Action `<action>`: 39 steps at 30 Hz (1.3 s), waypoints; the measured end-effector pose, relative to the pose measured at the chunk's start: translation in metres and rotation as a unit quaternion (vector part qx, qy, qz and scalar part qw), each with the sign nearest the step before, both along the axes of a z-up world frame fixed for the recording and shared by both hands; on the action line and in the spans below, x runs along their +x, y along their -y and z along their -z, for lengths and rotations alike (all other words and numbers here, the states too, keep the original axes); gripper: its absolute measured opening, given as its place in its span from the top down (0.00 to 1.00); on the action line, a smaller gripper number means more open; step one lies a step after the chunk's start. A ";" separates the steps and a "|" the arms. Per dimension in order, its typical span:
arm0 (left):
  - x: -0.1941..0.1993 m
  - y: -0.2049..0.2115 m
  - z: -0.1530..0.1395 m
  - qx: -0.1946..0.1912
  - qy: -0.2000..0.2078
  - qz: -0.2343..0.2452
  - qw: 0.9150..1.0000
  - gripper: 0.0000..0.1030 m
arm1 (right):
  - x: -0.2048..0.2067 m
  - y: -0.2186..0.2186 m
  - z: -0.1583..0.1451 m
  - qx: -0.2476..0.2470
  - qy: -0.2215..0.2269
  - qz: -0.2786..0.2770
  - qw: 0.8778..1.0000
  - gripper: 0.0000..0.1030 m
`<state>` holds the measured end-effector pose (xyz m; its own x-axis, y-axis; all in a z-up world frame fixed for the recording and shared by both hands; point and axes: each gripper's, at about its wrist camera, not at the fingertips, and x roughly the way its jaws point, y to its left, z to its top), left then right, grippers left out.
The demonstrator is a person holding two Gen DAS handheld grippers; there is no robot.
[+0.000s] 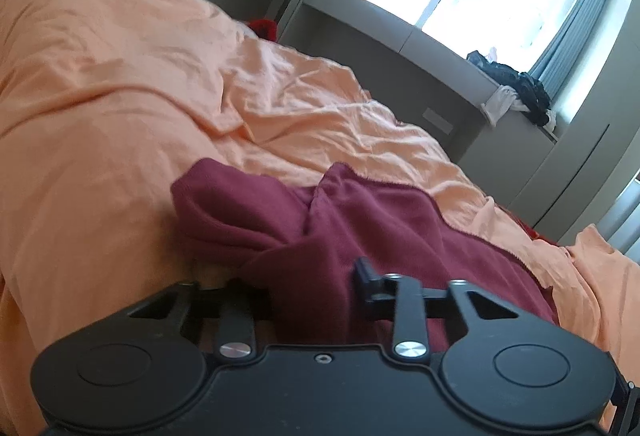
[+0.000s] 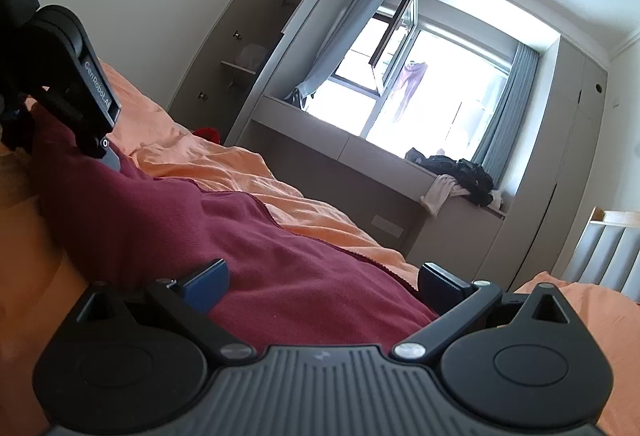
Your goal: Fold small clothes
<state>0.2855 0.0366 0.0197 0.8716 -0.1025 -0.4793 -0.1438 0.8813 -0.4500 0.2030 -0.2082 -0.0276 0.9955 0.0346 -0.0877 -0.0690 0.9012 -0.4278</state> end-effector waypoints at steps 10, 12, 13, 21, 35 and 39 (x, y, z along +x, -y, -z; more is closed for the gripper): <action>0.008 0.027 -0.053 0.054 0.078 0.074 0.993 0.81 | -0.014 0.033 -0.013 0.043 -0.038 -0.049 0.997 0.00; 0.008 0.041 -0.068 0.076 0.098 0.090 0.988 0.82 | -0.022 0.045 -0.016 0.055 -0.044 -0.058 0.996 0.00; 0.009 0.049 -0.074 0.084 0.107 0.099 0.986 0.82 | -0.027 0.049 -0.018 0.055 -0.044 -0.057 0.996 0.00; 0.011 0.130 -0.111 0.165 0.146 0.187 0.957 0.83 | -0.049 0.102 -0.028 0.052 -0.035 0.004 0.998 0.00; -0.036 0.243 -0.048 0.311 0.141 0.356 0.870 0.83 | -0.043 0.223 -0.034 0.107 -0.069 0.159 0.979 0.00; -0.052 0.252 -0.025 0.359 0.149 0.358 0.849 0.80 | -0.036 0.254 -0.037 0.209 -0.091 0.132 0.965 0.00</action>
